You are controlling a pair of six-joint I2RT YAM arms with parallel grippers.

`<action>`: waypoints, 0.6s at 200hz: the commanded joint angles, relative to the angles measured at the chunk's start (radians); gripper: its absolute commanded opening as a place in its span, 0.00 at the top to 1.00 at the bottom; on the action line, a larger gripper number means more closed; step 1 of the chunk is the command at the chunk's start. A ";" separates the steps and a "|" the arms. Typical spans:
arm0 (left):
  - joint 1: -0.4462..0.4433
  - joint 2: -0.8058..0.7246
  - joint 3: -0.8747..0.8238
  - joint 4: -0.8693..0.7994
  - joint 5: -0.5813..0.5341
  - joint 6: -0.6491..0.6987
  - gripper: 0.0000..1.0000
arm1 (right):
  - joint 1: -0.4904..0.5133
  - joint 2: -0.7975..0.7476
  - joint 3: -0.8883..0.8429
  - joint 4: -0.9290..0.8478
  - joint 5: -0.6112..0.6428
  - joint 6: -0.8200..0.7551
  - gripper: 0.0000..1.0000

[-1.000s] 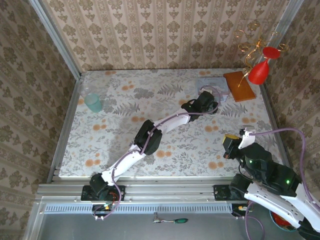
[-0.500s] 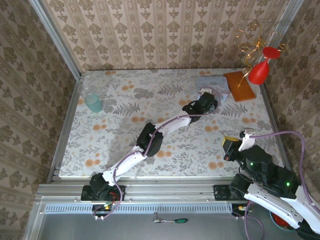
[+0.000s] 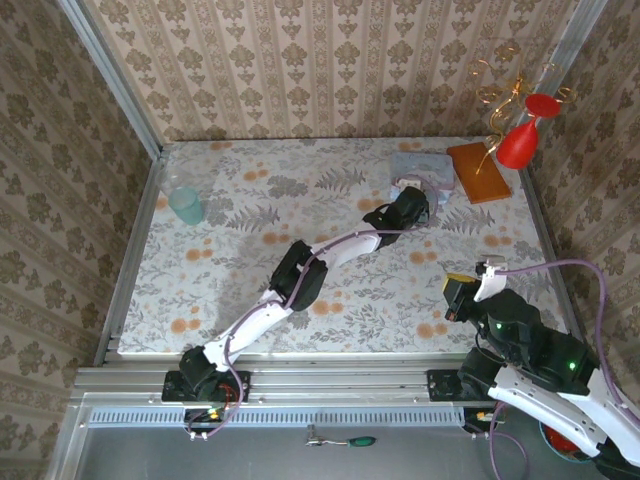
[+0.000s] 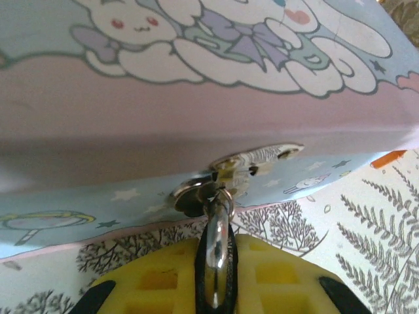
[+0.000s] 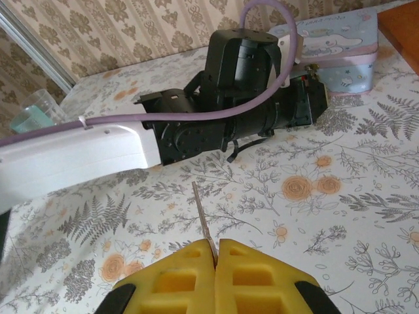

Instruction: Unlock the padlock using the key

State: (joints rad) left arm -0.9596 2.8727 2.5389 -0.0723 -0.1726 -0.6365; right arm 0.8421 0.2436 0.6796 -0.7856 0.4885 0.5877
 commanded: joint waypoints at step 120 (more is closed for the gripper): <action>0.127 -0.826 -1.343 0.472 0.095 -0.007 1.00 | -0.002 0.239 -0.054 0.173 -0.057 0.112 1.00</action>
State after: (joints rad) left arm -0.8593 2.1780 1.3548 0.2836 -0.0971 -0.6365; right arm 0.8421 0.4252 0.6487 -0.7097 0.4740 0.6601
